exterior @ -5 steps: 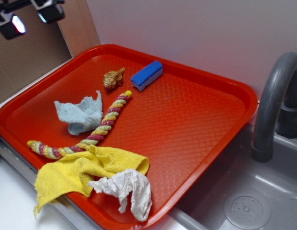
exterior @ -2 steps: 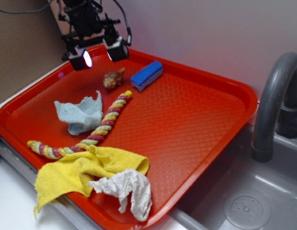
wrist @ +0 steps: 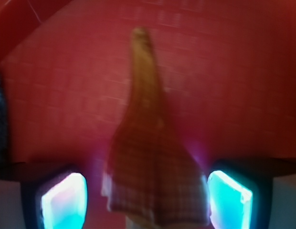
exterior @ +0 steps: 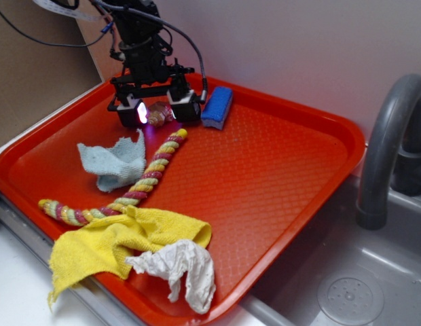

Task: Grab the shell.

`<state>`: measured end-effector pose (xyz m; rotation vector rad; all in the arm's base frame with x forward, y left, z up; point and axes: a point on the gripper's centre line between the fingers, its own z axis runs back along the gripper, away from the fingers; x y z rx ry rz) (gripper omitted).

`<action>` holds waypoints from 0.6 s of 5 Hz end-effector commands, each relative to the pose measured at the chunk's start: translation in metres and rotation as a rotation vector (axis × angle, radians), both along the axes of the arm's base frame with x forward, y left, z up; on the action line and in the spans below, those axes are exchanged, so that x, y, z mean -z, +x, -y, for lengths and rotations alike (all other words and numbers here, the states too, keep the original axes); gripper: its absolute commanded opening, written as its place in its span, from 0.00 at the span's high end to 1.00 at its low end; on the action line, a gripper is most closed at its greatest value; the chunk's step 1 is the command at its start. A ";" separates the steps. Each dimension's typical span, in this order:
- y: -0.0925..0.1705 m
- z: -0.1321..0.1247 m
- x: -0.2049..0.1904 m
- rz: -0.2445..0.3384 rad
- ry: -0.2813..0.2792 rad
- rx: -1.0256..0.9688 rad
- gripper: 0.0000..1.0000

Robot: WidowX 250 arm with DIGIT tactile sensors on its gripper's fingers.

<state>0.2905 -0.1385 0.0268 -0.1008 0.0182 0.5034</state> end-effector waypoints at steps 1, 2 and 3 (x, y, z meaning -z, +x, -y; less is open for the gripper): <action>-0.005 0.010 -0.007 0.012 0.081 0.009 1.00; -0.017 -0.006 -0.033 0.015 0.110 -0.036 1.00; -0.053 -0.030 -0.080 0.038 0.119 -0.090 1.00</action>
